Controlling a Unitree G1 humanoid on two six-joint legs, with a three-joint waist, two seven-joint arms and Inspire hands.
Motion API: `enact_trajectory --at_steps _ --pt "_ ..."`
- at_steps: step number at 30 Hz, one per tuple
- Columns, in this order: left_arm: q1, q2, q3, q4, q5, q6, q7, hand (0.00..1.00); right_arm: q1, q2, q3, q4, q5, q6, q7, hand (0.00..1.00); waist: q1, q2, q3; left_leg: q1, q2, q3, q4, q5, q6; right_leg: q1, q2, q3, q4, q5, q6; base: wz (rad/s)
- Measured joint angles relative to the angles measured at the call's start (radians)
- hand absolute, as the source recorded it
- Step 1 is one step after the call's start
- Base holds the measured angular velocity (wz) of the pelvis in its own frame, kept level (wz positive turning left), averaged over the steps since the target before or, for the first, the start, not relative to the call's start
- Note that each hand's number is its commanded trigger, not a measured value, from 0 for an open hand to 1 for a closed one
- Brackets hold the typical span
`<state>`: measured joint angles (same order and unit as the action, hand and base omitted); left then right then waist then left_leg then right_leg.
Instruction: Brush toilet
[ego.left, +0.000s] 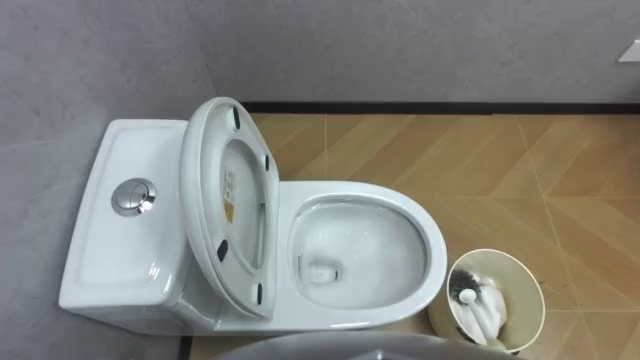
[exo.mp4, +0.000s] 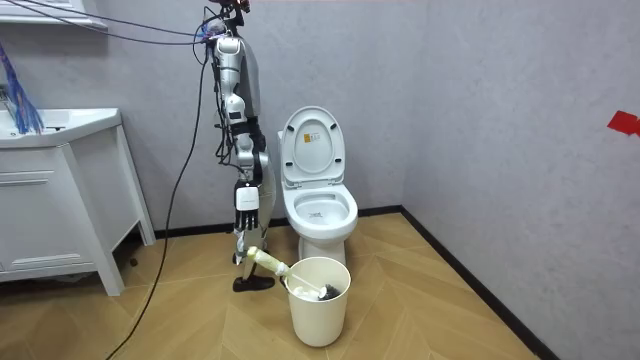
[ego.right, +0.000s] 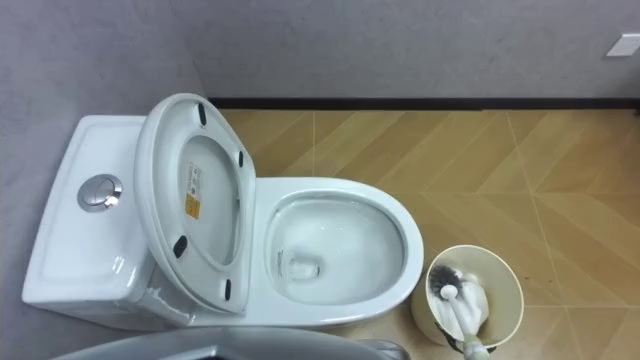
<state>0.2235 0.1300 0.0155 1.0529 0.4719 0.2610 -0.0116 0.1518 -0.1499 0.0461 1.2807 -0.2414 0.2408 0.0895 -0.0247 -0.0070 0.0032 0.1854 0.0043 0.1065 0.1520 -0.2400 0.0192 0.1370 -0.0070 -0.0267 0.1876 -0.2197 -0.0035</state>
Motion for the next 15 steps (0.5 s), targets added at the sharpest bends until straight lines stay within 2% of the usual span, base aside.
enact_trajectory --at_steps 5,10,15 --pt "0.004 0.0 0.0 0.0 0.001 0.002 0.001 0.0 -0.005 0.0 0.0 -0.004 0.01 0.001 -0.005 0.0 0.004 0.0 -0.0001 -0.001 0.0 -0.001 0.0 0.0 0.0 0.002 -0.001 -0.002 -0.003 -0.001 0.0 0.0" --pt "0.005 0.0 0.002 0.0 -0.003 0.01 0.009 0.0 -0.016 0.0 -0.004 -0.004 0.062 0.0 -0.06 0.0 0.003 -0.002 -0.0009 0.001 0.0 -0.003 0.002 0.0 0.0 0.005 -0.001 -0.001 -0.001 0.0 0.0 0.0" --pt "0.006 -0.001 0.033 0.0 -0.004 0.005 0.011 0.0 -0.014 0.002 -0.07 0.006 0.143 -0.003 -0.145 0.0 0.001 -0.003 -0.0012 0.001 -0.001 -0.009 0.004 0.0 0.0 0.009 -0.001 -0.005 -0.003 -0.001 0.0 0.02"
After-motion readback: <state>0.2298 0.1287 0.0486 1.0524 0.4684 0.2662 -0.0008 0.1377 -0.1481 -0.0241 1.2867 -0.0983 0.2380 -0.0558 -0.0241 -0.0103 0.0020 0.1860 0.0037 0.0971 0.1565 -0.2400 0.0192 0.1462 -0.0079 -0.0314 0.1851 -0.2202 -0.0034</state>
